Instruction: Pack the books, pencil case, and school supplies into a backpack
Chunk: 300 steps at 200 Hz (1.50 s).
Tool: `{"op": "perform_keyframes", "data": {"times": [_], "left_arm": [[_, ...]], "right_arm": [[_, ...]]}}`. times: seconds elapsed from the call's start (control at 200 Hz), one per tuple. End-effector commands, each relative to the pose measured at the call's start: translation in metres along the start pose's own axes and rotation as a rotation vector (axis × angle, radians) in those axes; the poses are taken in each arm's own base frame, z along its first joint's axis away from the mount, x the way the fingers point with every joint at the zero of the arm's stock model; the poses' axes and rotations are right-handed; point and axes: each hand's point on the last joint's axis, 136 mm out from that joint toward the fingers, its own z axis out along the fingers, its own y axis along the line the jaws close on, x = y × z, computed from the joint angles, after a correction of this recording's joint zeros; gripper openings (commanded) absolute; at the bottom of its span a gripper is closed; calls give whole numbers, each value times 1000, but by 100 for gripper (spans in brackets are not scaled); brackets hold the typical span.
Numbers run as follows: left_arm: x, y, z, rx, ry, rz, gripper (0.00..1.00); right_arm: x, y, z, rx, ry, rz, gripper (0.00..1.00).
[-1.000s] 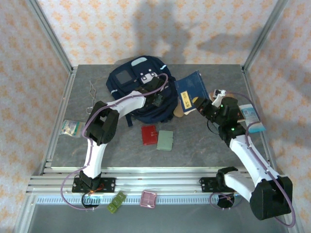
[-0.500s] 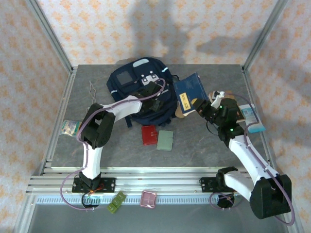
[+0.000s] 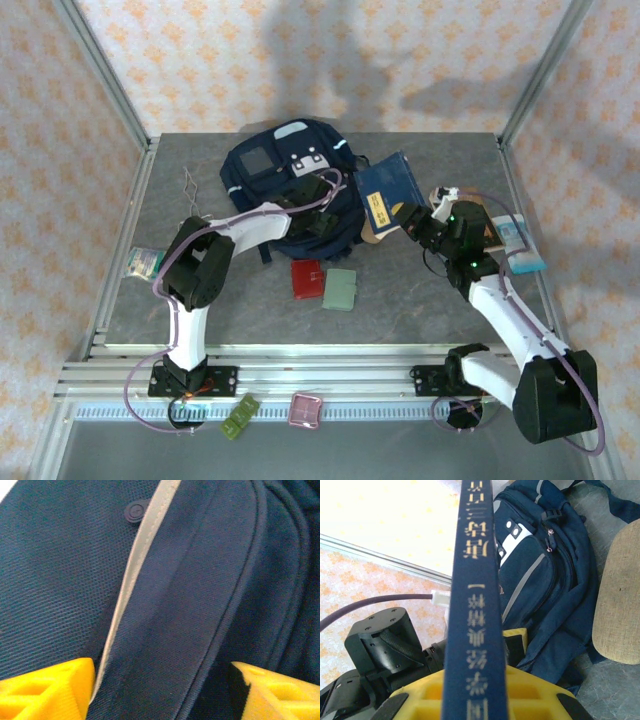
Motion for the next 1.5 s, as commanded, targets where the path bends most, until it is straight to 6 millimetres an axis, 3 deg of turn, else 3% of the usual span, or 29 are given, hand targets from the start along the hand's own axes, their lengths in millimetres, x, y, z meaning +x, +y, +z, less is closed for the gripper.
{"op": "perform_keyframes", "data": {"times": [0.0, 0.09, 0.22, 0.285, 0.36, 0.601, 0.681, 0.696, 0.726, 0.876, 1.026, 1.206, 1.496], "left_arm": [[6, 18, 6, -191, 21, 82, 63], [4, 20, 12, -213, 12, 93, 51], [0, 17, 17, -201, 19, 97, 24], [-8, 17, 14, -194, 6, 89, 9], [-23, 23, 3, -214, -34, 74, 0], [-90, 52, -69, -222, -178, -21, 0], [-103, 61, -82, -238, -202, -40, 0], [-111, 65, -97, -244, -233, -52, 0], [-117, 69, -105, -251, -252, -59, 0], [-140, 85, -135, -297, -322, -92, 0], [-161, 92, -154, -307, -376, -123, 0], [-173, 92, -161, -302, -393, -126, 0], [-174, 94, -167, -304, -407, -130, 0]], "right_arm": [[-14, 25, -4, -87, -41, -46, 0], [-13, 25, -4, -87, -40, -48, 0], [-12, 23, -5, -79, -41, -45, 0], [-12, 22, -6, -71, -45, -48, 0], [-12, 20, -8, -61, -48, -50, 0], [-8, 3, -9, 24, -38, -60, 0], [-4, -1, -8, 34, -26, -52, 0], [-4, -1, -8, 33, -26, -52, 0], [-2, -3, -7, 32, -21, -46, 0], [11, -4, 5, 0, 40, -26, 0], [33, 9, 33, -63, 126, -10, 0], [46, 35, 74, -140, 210, 3, 0], [56, 33, 157, -175, 324, 136, 0]]}}
